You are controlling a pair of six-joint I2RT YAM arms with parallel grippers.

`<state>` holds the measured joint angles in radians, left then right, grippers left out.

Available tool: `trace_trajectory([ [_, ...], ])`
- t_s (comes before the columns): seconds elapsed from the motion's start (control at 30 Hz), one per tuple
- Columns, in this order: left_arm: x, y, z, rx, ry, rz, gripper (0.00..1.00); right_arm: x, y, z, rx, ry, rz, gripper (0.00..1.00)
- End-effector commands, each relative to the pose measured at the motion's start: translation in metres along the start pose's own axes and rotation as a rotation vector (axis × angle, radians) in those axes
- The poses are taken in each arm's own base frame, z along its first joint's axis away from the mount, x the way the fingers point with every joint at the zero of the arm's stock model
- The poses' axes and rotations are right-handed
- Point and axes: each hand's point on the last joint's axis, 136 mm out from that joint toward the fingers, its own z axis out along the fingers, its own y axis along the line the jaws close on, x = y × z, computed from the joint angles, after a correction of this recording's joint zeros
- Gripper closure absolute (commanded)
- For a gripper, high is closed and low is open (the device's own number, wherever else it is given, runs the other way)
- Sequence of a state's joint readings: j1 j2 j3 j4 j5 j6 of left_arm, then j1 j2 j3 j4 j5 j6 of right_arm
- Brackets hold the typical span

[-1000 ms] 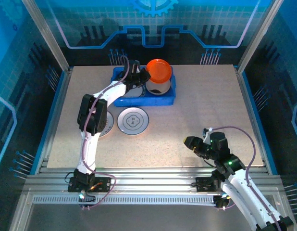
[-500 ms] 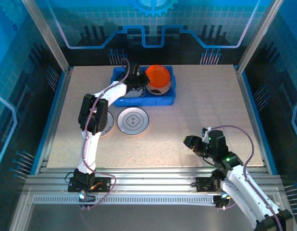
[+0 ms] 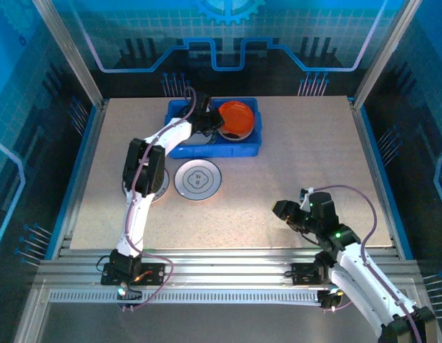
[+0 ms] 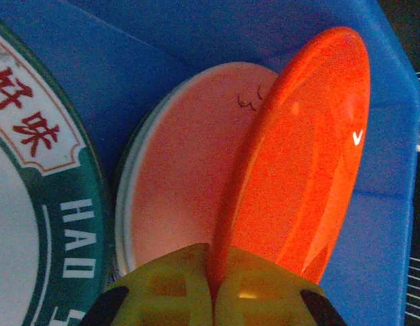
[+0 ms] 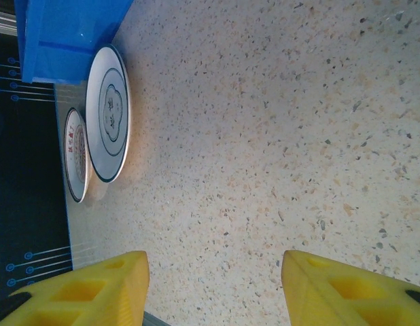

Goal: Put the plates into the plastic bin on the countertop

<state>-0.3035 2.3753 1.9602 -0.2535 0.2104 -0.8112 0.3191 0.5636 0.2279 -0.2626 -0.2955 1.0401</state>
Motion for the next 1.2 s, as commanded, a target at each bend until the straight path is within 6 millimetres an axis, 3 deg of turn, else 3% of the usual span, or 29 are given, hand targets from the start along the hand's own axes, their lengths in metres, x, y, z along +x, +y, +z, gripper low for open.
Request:
trace_trajectory([
  [0.0, -0.007, -0.002, 0.0, -0.009, -0.001, 0.013, 1.0, -0.005, 0.006, -0.001, -0.021, -0.012, 0.001, 0.45],
  [0.03, -0.007, -0.002, 0.0, -0.012, 0.002, 0.013, 0.99, -0.006, 0.007, -0.001, -0.024, -0.016, -0.002, 0.45],
  [0.17, -0.007, -0.003, 0.001, -0.016, 0.006, 0.019, 0.76, -0.008, 0.009, -0.002, -0.024, -0.019, -0.012, 0.45],
  [0.3, -0.008, -0.006, -0.001, -0.021, 0.006, 0.031, 0.6, -0.009, 0.012, -0.003, -0.025, -0.019, -0.023, 0.45],
  [0.5, -0.016, -0.018, -0.016, -0.031, -0.009, 0.082, 0.35, -0.012, 0.015, -0.006, -0.016, -0.029, -0.04, 0.45],
  [0.63, -0.026, -0.026, -0.034, -0.062, -0.037, 0.127, 0.27, -0.014, 0.018, -0.007, -0.011, -0.031, -0.051, 0.45],
  [0.93, -0.03, -0.052, -0.076, -0.029, -0.08, 0.193, 0.26, -0.019, 0.024, -0.01, -0.013, -0.043, -0.079, 0.45],
  [1.07, -0.018, -0.067, -0.116, 0.043, -0.11, 0.218, 0.25, -0.026, 0.033, -0.01, -0.027, -0.061, -0.095, 0.46],
  [1.17, 0.006, -0.067, -0.156, 0.108, -0.118, 0.222, 0.25, -0.036, 0.042, -0.007, -0.046, -0.088, -0.102, 0.47],
])
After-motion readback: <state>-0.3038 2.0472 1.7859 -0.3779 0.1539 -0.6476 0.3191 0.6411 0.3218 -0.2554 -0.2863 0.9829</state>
